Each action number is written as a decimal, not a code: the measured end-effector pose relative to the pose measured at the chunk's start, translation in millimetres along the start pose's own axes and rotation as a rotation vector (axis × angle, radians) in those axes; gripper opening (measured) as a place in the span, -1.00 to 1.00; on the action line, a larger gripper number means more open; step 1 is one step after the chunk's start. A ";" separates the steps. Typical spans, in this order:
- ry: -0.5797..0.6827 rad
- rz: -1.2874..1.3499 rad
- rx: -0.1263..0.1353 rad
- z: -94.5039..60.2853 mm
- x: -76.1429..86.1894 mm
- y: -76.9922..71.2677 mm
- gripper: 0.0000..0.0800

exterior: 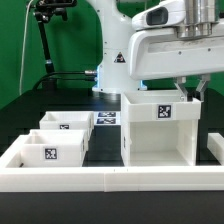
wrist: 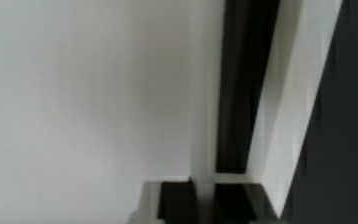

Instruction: Assemble drawer

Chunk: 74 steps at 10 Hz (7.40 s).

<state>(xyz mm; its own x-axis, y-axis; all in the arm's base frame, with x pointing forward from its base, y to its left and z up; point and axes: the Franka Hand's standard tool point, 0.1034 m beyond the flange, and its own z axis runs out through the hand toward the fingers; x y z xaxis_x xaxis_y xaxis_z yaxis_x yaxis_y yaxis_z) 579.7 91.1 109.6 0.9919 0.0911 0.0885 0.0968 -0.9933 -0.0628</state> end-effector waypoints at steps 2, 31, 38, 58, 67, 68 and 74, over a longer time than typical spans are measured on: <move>0.000 0.088 0.001 0.0 0.0 -1.2 -0.91; -0.036 1.561 0.136 2.2 54.5 14.1 -0.91; -0.084 1.571 0.122 4.5 64.1 16.7 -0.71; 0.002 0.514 0.105 -39.9 3.1 70.6 0.62; 0.037 -0.012 0.014 -19.0 -30.8 134.3 0.62; 0.037 -0.012 0.014 -19.0 -30.8 134.3 0.62; -0.055 0.182 -0.063 12.4 -55.8 156.3 0.62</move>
Offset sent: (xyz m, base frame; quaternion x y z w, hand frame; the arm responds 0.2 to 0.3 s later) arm 0.0000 0.0000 0.0000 0.0000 0.0000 0.1296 0.9916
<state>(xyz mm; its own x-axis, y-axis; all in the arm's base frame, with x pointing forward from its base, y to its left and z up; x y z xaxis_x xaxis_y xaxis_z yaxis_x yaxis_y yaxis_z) 540.5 -68.3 82.5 0.9957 -0.0881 0.0269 -0.0879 -0.9961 -0.0102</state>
